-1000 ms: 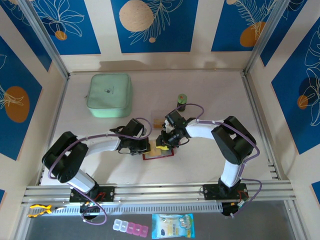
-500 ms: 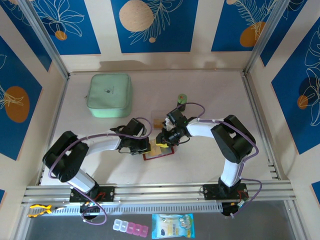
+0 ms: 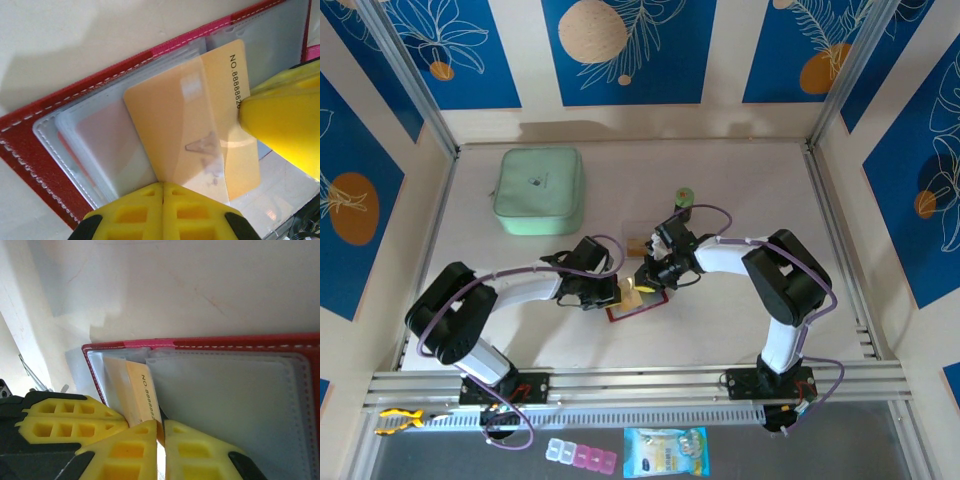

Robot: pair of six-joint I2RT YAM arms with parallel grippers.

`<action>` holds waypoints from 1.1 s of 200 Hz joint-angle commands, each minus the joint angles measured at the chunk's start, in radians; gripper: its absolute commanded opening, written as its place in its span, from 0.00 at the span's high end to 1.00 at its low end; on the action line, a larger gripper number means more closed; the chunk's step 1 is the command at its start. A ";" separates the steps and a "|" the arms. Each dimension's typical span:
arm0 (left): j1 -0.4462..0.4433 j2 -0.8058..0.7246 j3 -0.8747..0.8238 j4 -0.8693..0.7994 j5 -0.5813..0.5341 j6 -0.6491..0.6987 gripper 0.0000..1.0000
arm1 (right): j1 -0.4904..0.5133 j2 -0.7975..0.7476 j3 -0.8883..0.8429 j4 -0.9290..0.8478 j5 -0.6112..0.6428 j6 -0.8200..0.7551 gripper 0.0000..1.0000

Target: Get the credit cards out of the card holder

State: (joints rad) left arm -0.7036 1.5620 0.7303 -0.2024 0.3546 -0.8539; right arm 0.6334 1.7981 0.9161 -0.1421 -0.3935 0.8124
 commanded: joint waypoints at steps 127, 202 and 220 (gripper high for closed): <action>-0.002 0.001 0.014 -0.110 -0.056 0.063 0.95 | 0.008 -0.198 -0.054 -0.167 0.097 -0.047 0.98; 0.017 -0.009 0.051 -0.219 -0.136 0.152 0.95 | 0.007 -0.299 0.036 -0.354 0.237 -0.150 0.99; 0.022 -0.014 0.060 -0.235 -0.149 0.168 0.94 | 0.006 -0.311 0.066 -0.381 0.250 -0.209 1.00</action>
State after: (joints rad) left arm -0.6941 1.5589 0.7792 -0.3347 0.2783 -0.7326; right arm 0.6353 1.5208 0.9298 -0.4377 -0.1844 0.6926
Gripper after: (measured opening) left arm 0.057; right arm 0.063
